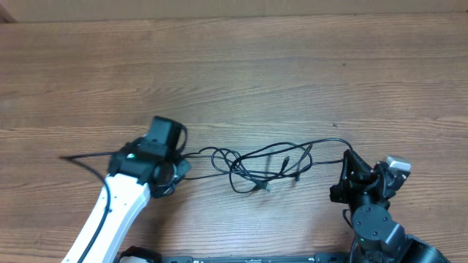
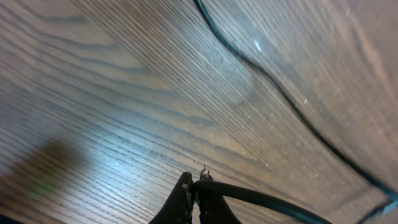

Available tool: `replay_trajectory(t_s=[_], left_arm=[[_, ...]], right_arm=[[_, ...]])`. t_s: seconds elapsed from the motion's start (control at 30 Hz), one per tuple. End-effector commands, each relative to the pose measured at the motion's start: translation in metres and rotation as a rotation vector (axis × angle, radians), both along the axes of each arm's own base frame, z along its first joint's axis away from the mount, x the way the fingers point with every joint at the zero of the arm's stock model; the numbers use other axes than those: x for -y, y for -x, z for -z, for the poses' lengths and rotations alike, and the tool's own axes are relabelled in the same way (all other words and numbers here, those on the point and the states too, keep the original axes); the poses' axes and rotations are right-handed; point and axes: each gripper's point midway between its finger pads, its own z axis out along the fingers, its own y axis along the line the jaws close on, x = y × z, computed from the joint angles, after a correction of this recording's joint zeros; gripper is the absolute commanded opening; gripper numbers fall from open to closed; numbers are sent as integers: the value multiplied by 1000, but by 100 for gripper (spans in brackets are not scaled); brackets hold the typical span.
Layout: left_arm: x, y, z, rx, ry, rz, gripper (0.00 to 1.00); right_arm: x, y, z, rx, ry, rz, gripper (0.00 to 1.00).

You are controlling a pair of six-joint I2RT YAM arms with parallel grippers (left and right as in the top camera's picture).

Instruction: Untangle cables

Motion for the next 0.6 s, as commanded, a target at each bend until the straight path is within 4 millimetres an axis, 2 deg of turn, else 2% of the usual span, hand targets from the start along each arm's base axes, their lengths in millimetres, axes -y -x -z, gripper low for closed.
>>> replay_trajectory(t_s=[0.0, 0.1, 0.23, 0.3, 0.43, 0.47, 0.57], left_arm=[[-20, -3, -25, 108, -13, -58, 4], [-9, -7, -49, 226, 69, -9, 4], [27, -17, -86, 406, 228, 191, 4], [47, -18, -104, 490, 297, 333, 5], [83, -10, -133, 615, 428, 600, 4], [88, -9, -138, 630, 455, 633, 4], [97, -7, -147, 657, 505, 672, 5]], right_arm=[[27, 3, -13, 47, -17, 134, 4], [23, 6, -1, 3, -93, 129, 4], [-13, 8, 6, -70, -208, -42, 12], [-26, 11, 8, -96, -237, -110, 18], [-46, 16, 17, -163, -252, -206, 43], [-51, 18, 19, -181, -256, -232, 49], [-71, 25, 24, -238, -284, -333, 56]])
